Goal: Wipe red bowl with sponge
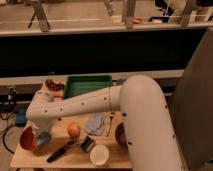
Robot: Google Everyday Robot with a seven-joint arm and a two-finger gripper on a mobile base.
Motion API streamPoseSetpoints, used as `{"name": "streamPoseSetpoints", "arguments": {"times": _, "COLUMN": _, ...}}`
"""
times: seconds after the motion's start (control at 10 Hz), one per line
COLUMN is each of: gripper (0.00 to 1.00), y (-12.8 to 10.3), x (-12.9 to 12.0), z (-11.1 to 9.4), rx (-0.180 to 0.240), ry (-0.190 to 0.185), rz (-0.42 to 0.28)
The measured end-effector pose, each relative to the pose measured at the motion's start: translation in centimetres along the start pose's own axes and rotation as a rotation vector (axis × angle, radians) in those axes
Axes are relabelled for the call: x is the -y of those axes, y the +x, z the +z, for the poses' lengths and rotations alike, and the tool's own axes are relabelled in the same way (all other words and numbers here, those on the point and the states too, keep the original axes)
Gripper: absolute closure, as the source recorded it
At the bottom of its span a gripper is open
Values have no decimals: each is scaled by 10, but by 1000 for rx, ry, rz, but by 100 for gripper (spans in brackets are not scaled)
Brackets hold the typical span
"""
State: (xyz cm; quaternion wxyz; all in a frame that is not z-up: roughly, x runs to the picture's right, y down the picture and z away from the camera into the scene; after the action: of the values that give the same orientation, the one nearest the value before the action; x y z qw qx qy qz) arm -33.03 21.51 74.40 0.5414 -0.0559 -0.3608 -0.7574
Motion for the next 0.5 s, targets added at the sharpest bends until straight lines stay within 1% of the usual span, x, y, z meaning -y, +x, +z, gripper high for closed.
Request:
{"name": "streamPoseSetpoints", "arguments": {"times": 0.2, "gripper": 95, "y": 10, "x": 8, "z": 2, "rx": -1, "ry": -21, "rz": -31}}
{"name": "streamPoseSetpoints", "arguments": {"times": 0.5, "gripper": 95, "y": 21, "x": 24, "z": 7, "rx": 10, "ry": -45, "rz": -84}}
